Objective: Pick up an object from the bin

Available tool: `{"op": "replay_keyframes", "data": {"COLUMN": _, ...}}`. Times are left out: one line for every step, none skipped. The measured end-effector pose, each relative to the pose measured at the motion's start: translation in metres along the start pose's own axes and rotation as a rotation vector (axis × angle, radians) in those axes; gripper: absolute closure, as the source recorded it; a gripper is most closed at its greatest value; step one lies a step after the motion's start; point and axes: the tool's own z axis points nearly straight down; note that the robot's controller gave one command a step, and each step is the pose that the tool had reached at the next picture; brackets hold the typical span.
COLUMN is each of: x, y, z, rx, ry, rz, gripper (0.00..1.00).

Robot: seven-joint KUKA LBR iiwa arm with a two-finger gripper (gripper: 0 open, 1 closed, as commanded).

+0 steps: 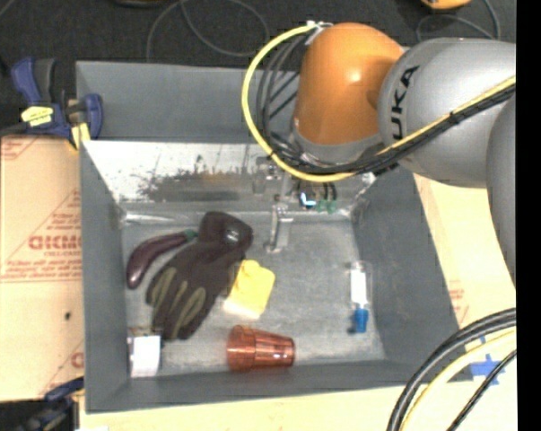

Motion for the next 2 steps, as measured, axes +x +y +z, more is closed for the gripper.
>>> {"op": "replay_keyframes", "data": {"x": 0.0005, "y": -0.0001, "z": -0.0015, "rx": 0.0, "ry": -0.001, "rz": 0.0, "gripper": 0.0}}
{"op": "replay_keyframes", "data": {"x": 0.0015, "y": -0.0024, "z": 0.0026, "rx": 0.001, "ry": -0.012, "rz": -0.043, "gripper": 0.0}}
